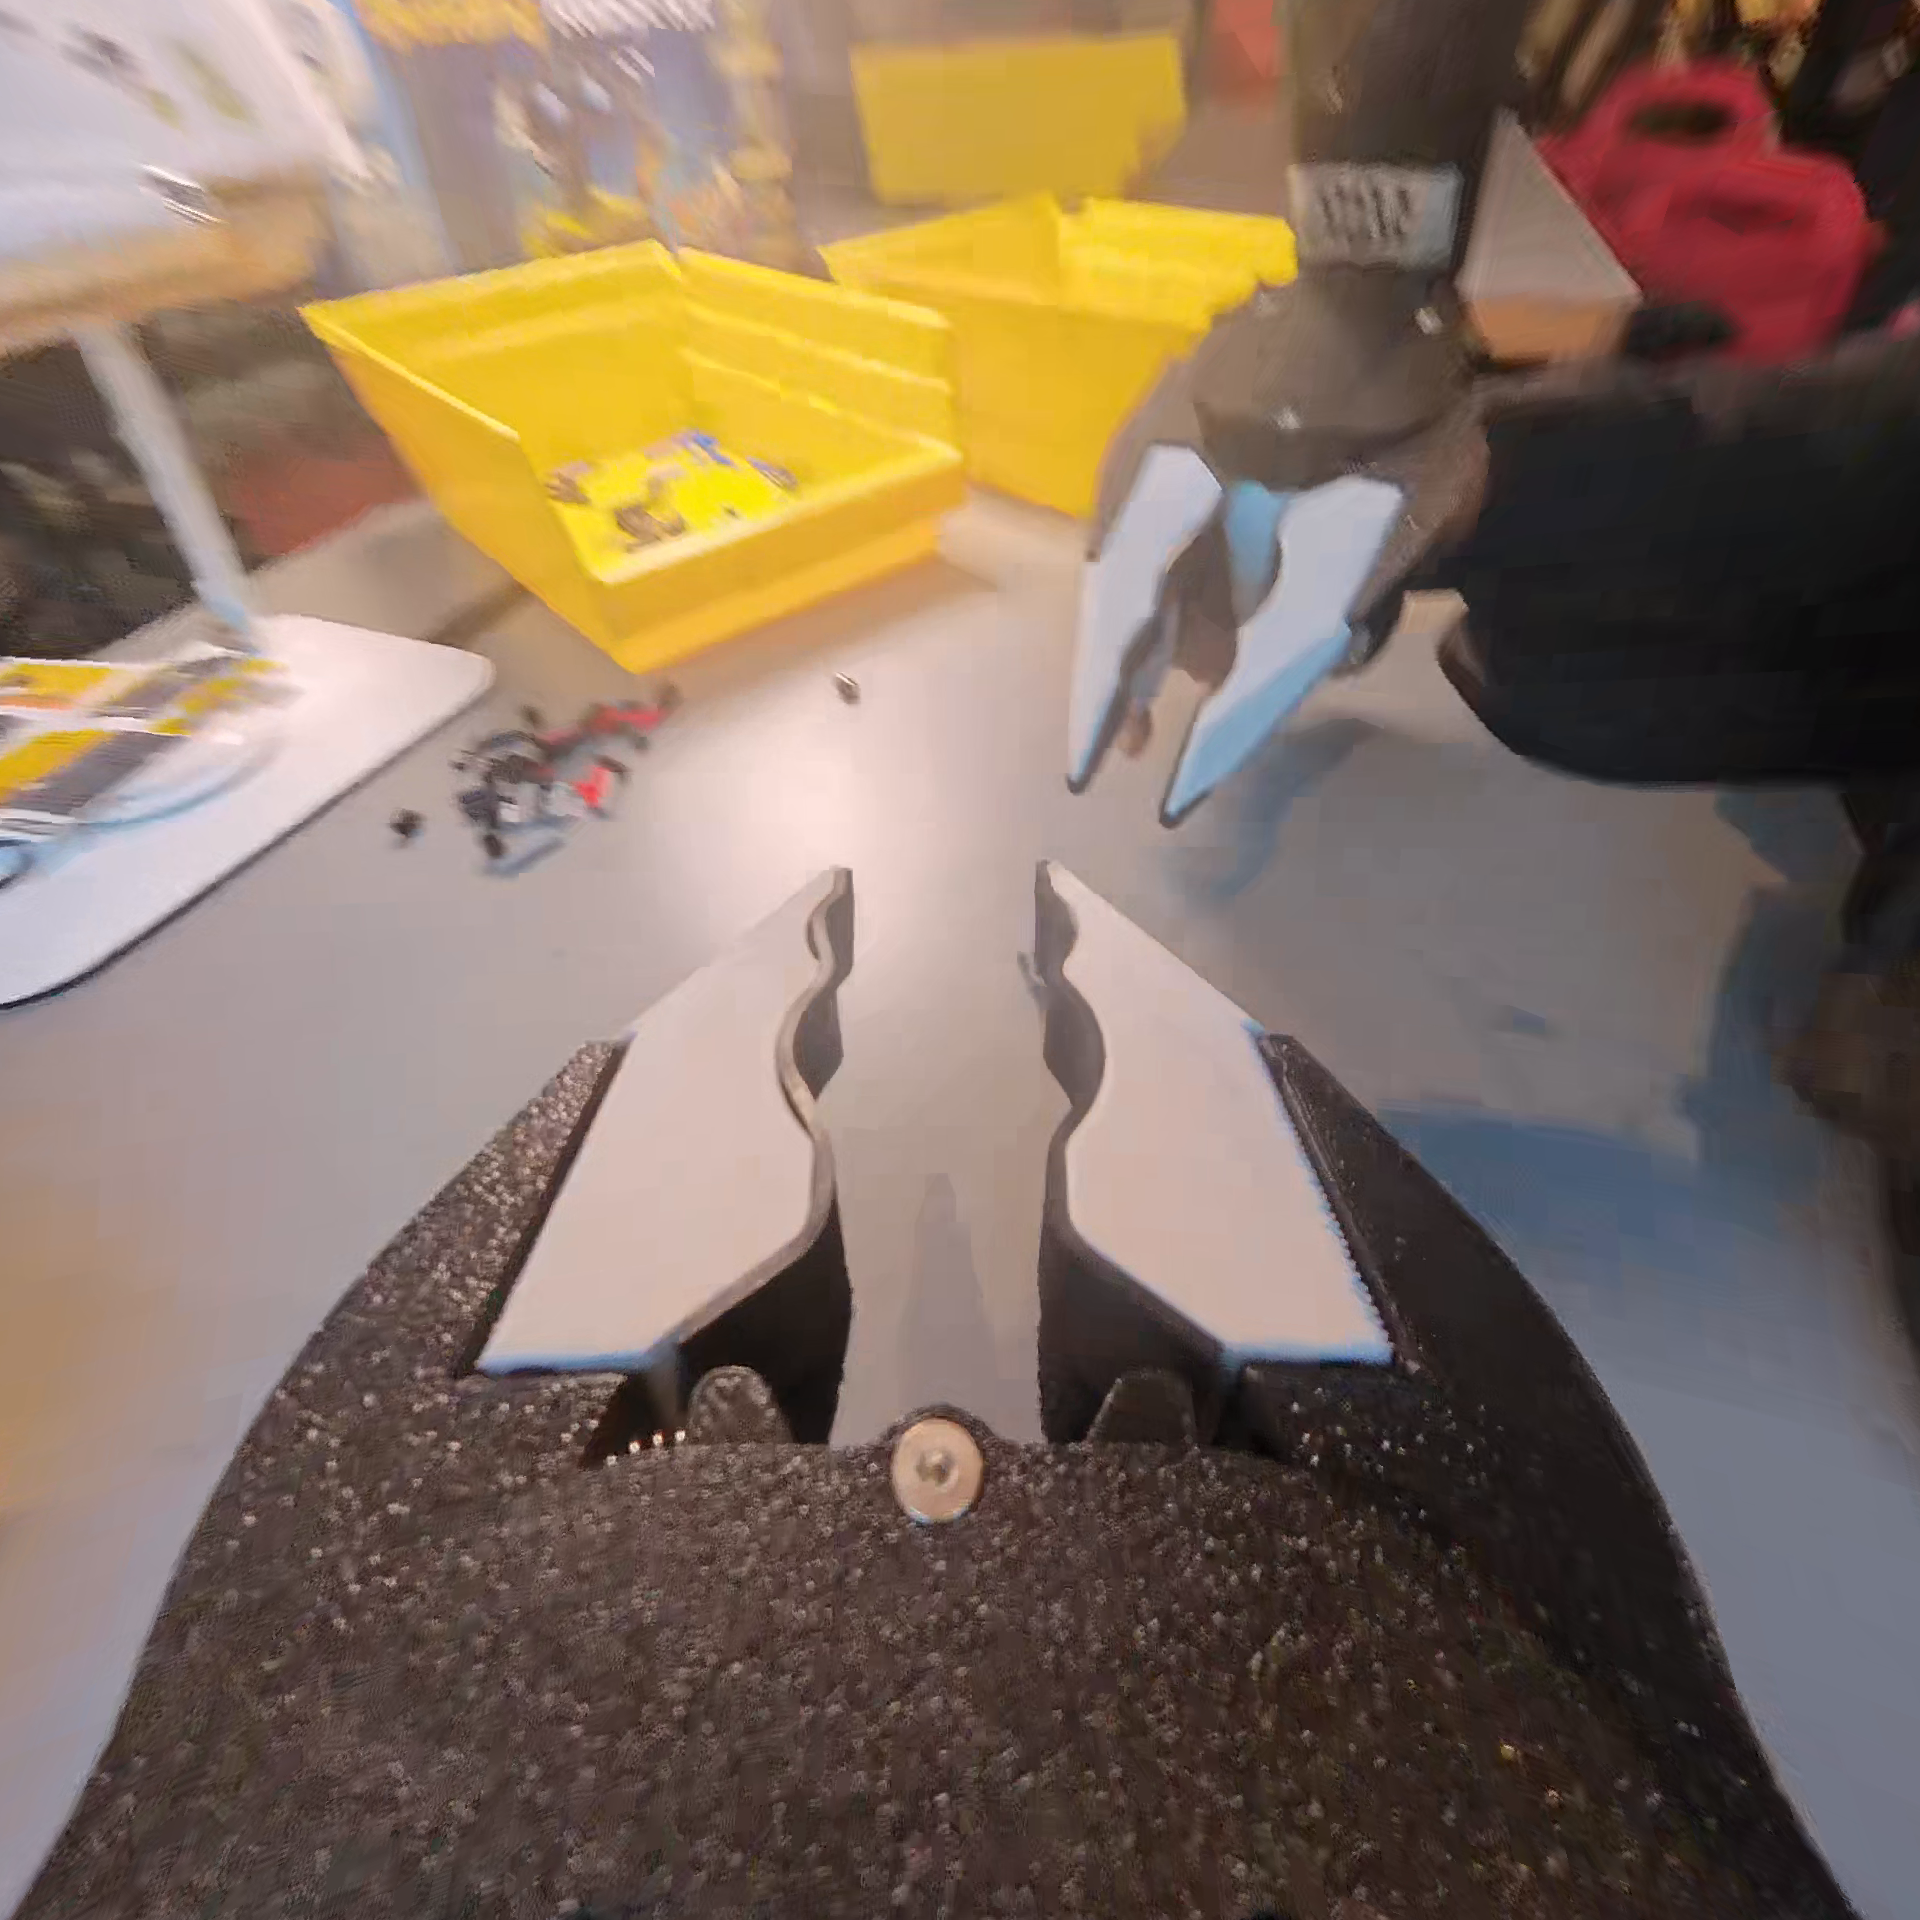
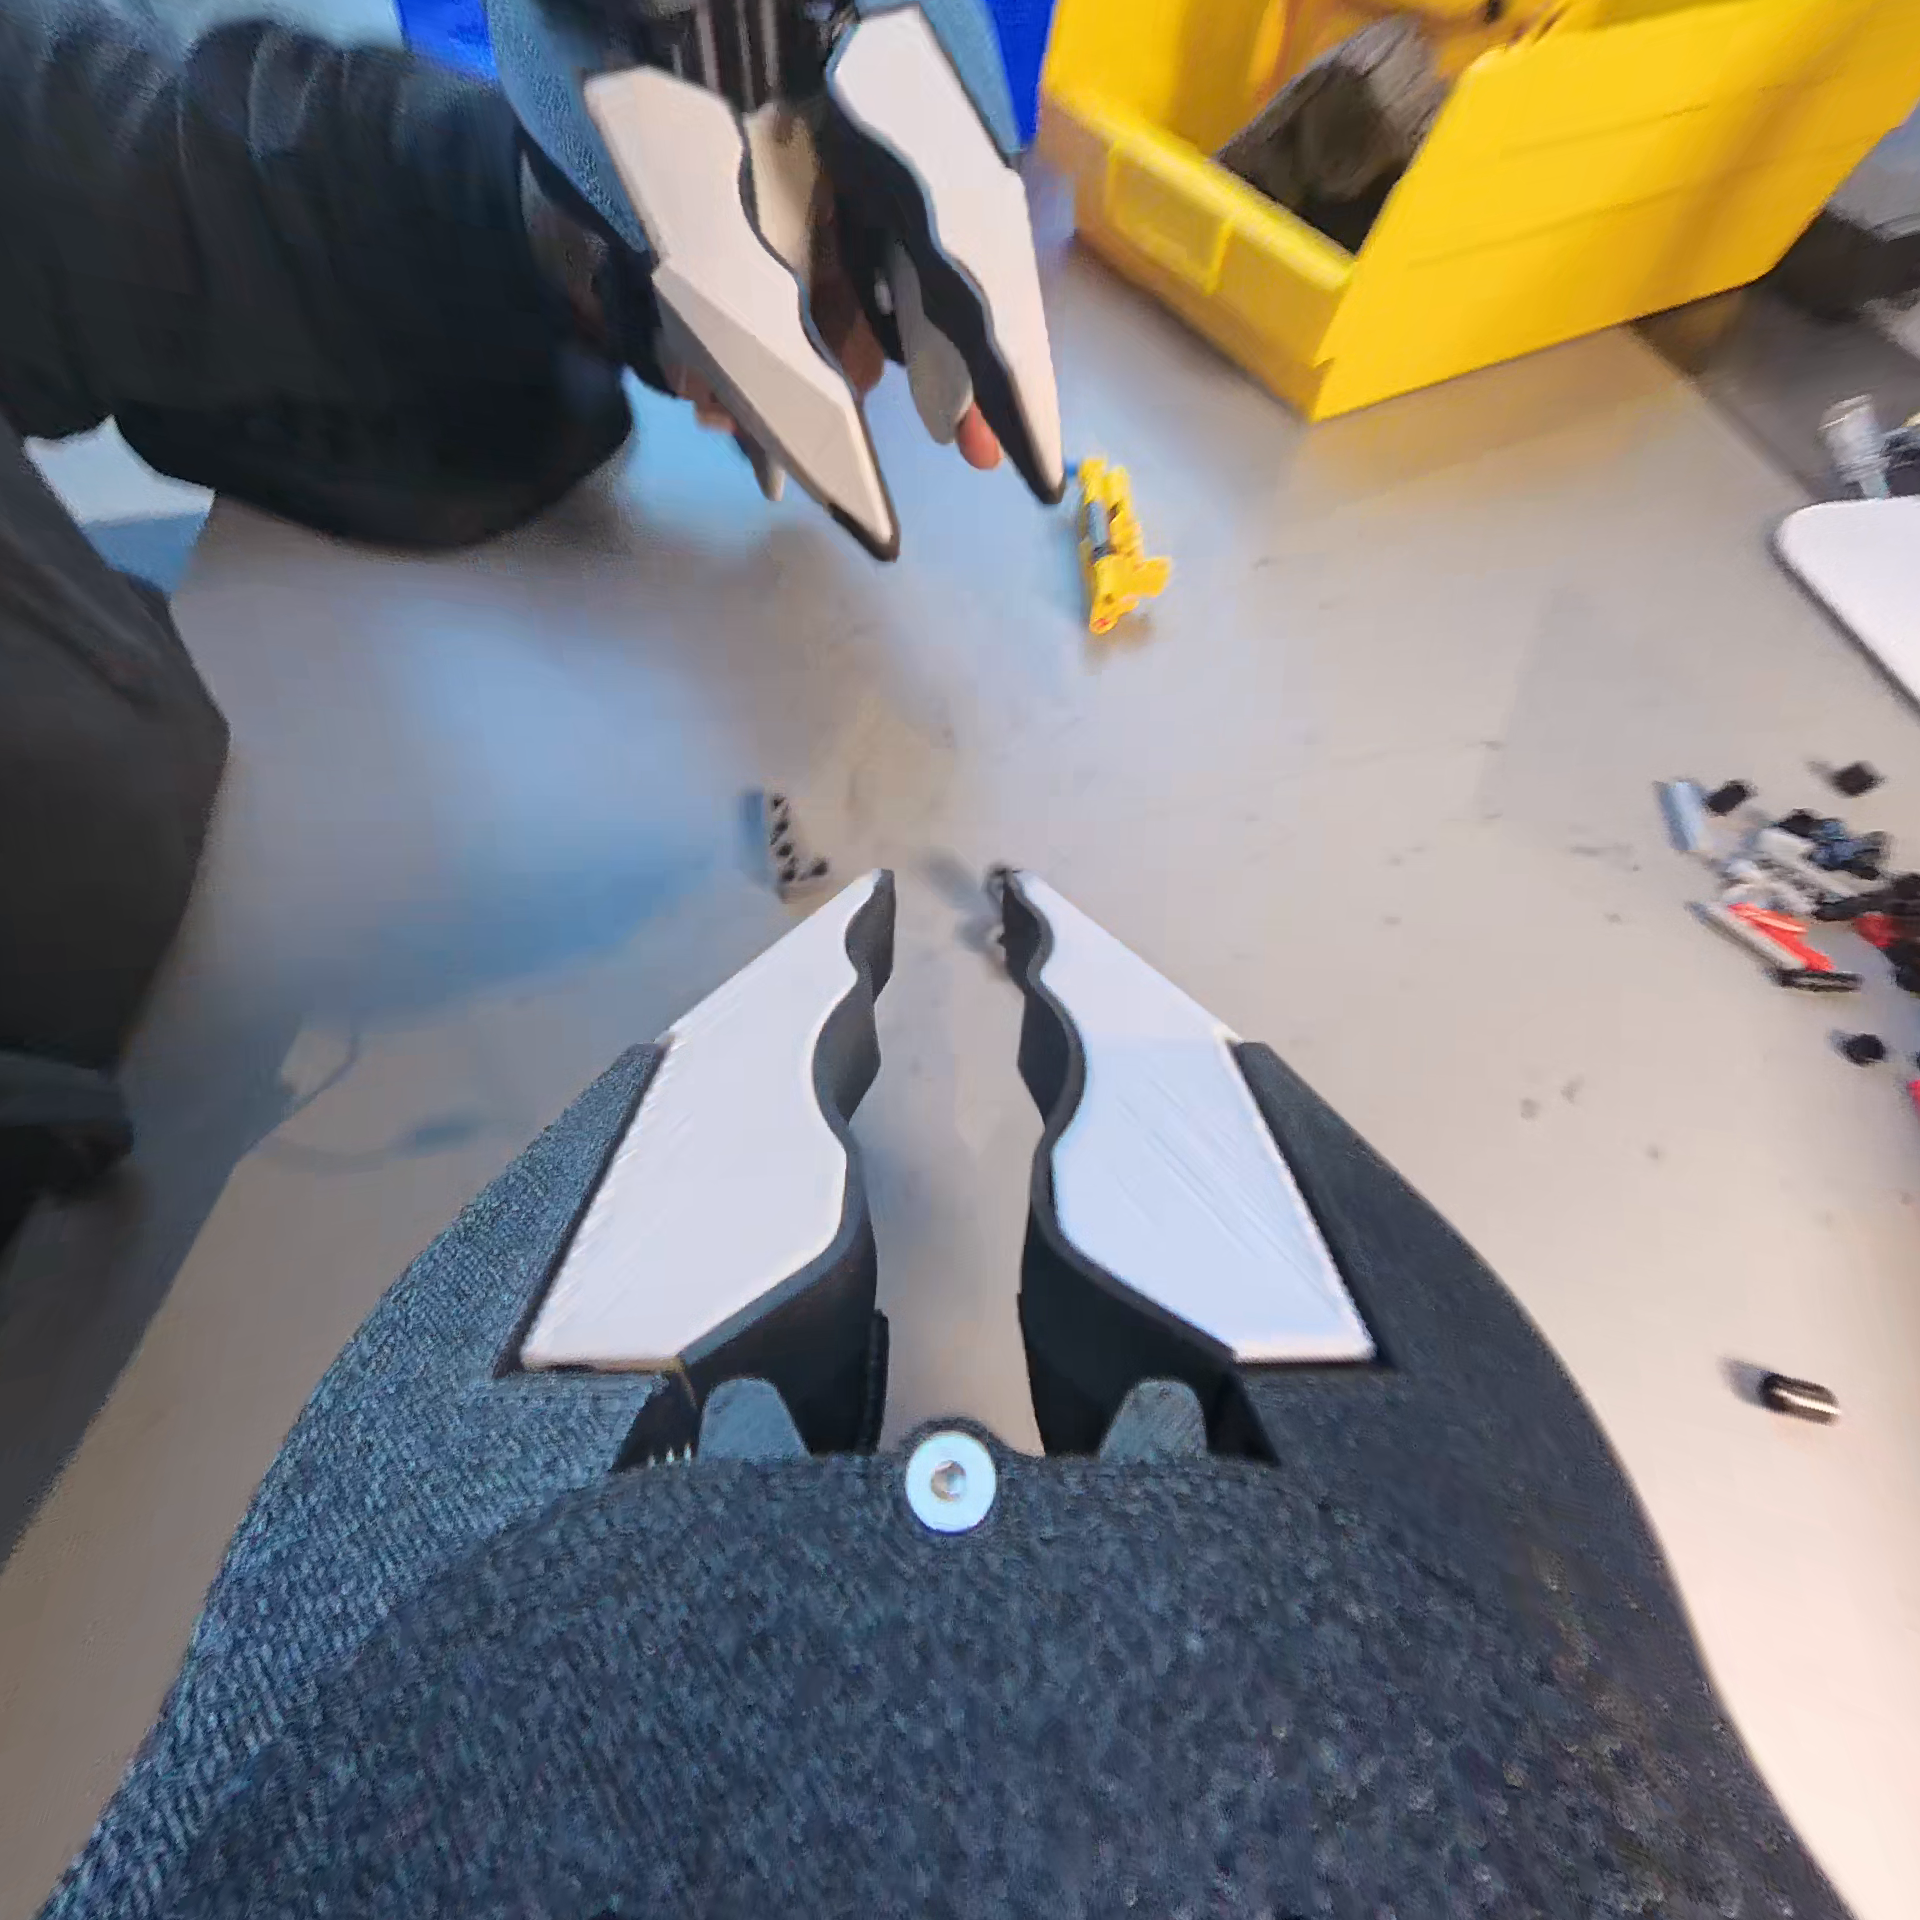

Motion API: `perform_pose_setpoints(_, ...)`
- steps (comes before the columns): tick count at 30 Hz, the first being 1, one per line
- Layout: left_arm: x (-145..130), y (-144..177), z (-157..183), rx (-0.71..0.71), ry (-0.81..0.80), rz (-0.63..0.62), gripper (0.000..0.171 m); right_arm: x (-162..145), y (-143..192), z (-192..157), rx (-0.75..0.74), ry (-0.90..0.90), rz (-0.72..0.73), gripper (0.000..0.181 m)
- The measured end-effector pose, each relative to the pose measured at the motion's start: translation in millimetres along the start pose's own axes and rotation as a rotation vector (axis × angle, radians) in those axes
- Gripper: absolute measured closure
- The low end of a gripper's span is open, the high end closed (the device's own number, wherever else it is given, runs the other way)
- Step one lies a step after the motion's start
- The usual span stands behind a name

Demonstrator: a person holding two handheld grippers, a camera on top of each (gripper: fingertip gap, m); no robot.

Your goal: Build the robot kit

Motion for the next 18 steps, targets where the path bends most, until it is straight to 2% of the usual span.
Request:
perform_pose_setpoints(3,8.9,9.3,-18.9,0.136,0.072,0.136,0.129,7.1,9.3,15.6,-0.087,-0.045,0.117,0.158)
perform_pose_setpoints(6,7.9,14.6,-30.8,0.234,0.089,0.171,0.126,8.5,18.1,31.3,-0.18,-0.101,0.203,0.152)
perform_pose_setpoints(11,8.4,16.6,-35.3,0.282,0.102,0.199,0.125,13.1,39.4,55.4,-0.316,-0.178,0.281,0.144)
perform_pose_setpoints(15,11.5,18.9,-34.3,0.292,0.085,0.222,0.127,32.8,83.9,83.2,-0.479,-0.175,0.278,0.145)
perform_pose_setpoints(18,14.7,22.8,-35.2,0.306,0.086,0.253,0.128,46.6,131.6,113.6,-0.641,-0.165,0.185,0.149)
Point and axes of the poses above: each gripper's, where its closed fingertips meet, y back along the fingers, x out of its top, z = x × y across the jaws, the point moved 6 cm from there along y, back along the fingers, and after that the axes turned 5 degrees about y, right-handed, at the moved point
